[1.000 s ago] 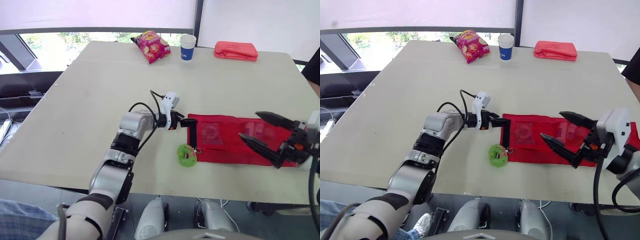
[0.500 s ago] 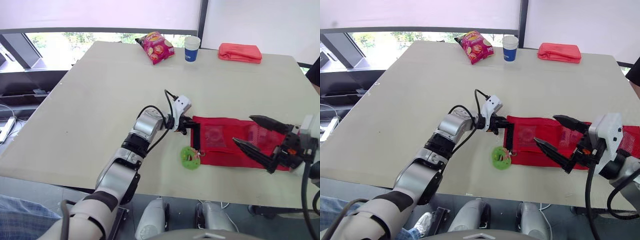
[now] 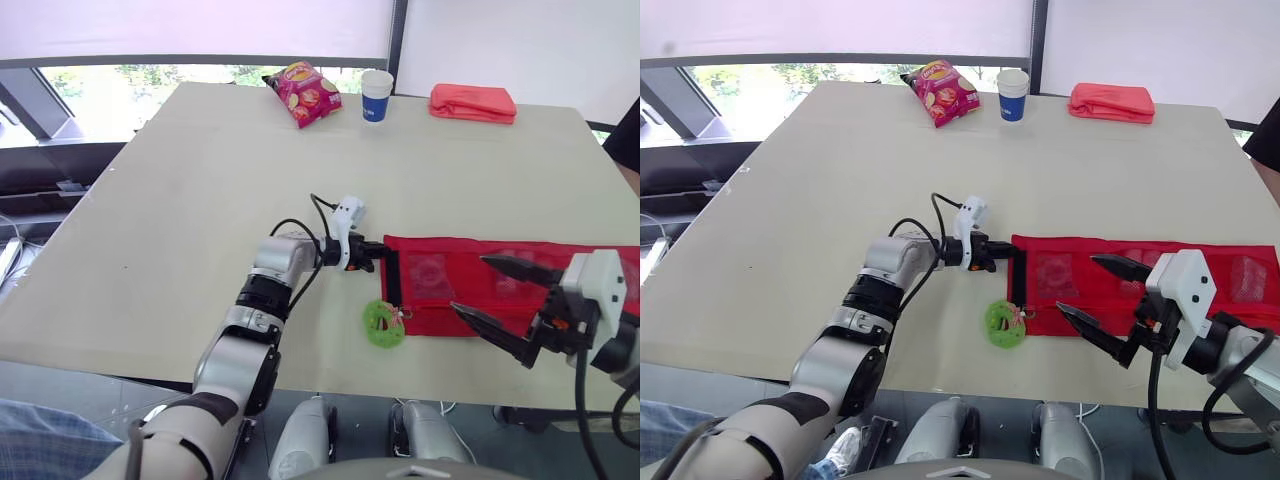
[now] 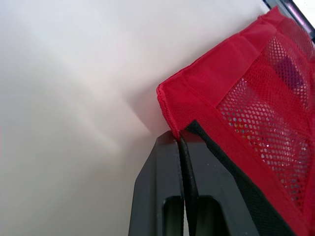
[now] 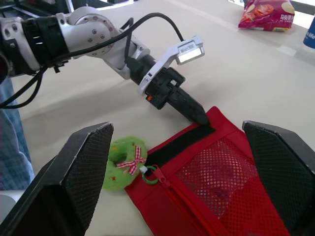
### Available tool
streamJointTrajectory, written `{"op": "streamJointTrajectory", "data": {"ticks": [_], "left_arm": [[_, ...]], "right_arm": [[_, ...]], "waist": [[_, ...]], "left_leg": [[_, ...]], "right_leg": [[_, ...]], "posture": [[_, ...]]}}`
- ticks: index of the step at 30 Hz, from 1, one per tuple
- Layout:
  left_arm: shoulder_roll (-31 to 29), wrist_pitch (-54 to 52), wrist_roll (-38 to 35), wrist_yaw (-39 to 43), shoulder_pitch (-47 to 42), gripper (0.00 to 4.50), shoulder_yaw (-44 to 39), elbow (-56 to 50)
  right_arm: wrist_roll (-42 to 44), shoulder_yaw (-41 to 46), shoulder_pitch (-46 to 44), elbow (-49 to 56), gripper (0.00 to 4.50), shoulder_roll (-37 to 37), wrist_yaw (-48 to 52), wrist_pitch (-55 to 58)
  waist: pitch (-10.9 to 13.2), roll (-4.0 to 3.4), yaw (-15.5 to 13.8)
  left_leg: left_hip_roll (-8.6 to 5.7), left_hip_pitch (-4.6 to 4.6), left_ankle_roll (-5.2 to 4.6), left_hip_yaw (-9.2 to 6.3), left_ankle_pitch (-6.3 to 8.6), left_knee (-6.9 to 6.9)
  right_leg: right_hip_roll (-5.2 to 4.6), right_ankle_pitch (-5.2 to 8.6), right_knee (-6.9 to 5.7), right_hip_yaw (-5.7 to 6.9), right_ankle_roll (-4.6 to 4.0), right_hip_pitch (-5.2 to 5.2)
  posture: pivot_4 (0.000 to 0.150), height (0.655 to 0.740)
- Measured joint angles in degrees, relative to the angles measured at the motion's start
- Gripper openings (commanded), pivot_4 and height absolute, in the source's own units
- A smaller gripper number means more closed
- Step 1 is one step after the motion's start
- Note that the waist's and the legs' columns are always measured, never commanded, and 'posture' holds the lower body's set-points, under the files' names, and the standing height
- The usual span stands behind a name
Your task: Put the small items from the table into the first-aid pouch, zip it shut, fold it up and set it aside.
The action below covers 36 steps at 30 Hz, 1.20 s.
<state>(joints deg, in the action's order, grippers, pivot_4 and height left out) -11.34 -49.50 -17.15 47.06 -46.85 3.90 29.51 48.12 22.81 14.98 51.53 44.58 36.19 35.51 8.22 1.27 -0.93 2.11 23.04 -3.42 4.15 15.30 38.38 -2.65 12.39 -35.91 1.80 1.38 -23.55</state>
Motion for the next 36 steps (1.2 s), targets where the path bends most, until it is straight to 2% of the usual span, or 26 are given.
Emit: {"op": "streamJointTrajectory", "data": {"ticks": [7, 11, 18, 24, 29, 32, 35, 36], "left_arm": [[-2.7, -2.4, -2.0, 0.0, 0.0, 0.04, -1.6, -3.4], [-4.6, -2.5, -2.4, 0.4, 0.0, 0.04, -2.0, -3.3], [-6.7, -2.1, -2.8, 1.5, -1.2, 0.04, -3.0, 0.5], [-7.0, -1.8, -3.2, 2.1, -2.7, 0.04, -3.5, 1.6], [-7.0, -2.2, -3.8, 2.7, -2.8, 0.04, -4.1, 1.7], [-6.8, -2.6, -4.2, 2.7, -3.1, 0.04, -4.4, 1.7], [-6.4, -2.9, -4.4, 2.6, -3.7, 0.04, -4.4, 1.7], [-6.2, -2.9, -4.5, 2.6, -3.9, 0.04, -4.4, 1.7]], "right_arm": [[-0.6, -0.5, -1.1, -0.6, 4.5, 0.0, 2.1, -2.1], [-2.2, 2.5, 0.0, -2.9, 4.5, 1.2, 5.1, -4.0], [-4.8, 6.4, 2.7, -5.1, 4.5, 1.5, 9.5, -7.1], [-4.9, 4.6, 2.4, -4.9, 4.5, 1.4, 8.0, -5.8], [-6.6, -6.4, -1.7, -4.5, 4.5, 2.3, 2.5, 0.7], [-7.4, -14.2, -8.3, -4.9, 4.5, -0.1, -0.5, 3.7], [-12.1, -27.8, -17.0, -7.8, 4.5, -2.4, -2.5, 7.2], [-12.8, -29.3, -17.8, -8.3, 4.5, -2.7, -2.7, 7.6]], "waist": [[0.0, 0.02, 0.2], [0.0, 0.04, 0.1], [0.1, 0.05, 0.1], [0.1, 0.05, 0.1], [0.1, 0.04, 0.1], [0.1, 0.12, 0.2], [0.1, 0.12, 0.1], [0.2, 0.12, 0.0]], "left_leg": [[0.0, -0.03, 0.01, 0.04, -0.01, 0.0], [-0.01, -0.03, 0.01, 0.07, -0.01, 0.0], [0.0, -0.04, 0.02, 0.08, -0.01, 0.0], [0.0, -0.05, 0.02, 0.09, -0.01, 0.0], [0.0, -0.06, 0.03, 0.09, -0.02, 0.0], [0.02, -0.05, 0.04, 0.1, -0.02, 0.02], [0.0, -0.03, 0.04, 0.09, -0.02, 0.01], [-0.02, 0.0, 0.04, 0.07, -0.02, 0.02]], "right_leg": [[0.0, -0.01, -0.01, -0.04, 0.01, 0.0], [0.0, -0.01, -0.01, -0.05, 0.01, 0.0], [0.02, -0.01, -0.02, -0.06, 0.01, 0.0], [0.0, -0.01, -0.03, -0.07, 0.0, 0.0], [-0.03, -0.02, -0.05, -0.08, -0.02, -0.02], [-0.04, -0.02, -0.05, -0.07, -0.02, -0.03], [-0.03, -0.03, -0.05, -0.04, -0.05, -0.04], [-0.05, -0.04, -0.05, -0.02, -0.07, -0.05]], "posture": [[0.15, 0.74], [0.15, 0.74], [0.15, 0.74], [0.15, 0.74], [0.15, 0.74], [0.15, 0.74], [0.15, 0.74], [0.15, 0.74]]}}
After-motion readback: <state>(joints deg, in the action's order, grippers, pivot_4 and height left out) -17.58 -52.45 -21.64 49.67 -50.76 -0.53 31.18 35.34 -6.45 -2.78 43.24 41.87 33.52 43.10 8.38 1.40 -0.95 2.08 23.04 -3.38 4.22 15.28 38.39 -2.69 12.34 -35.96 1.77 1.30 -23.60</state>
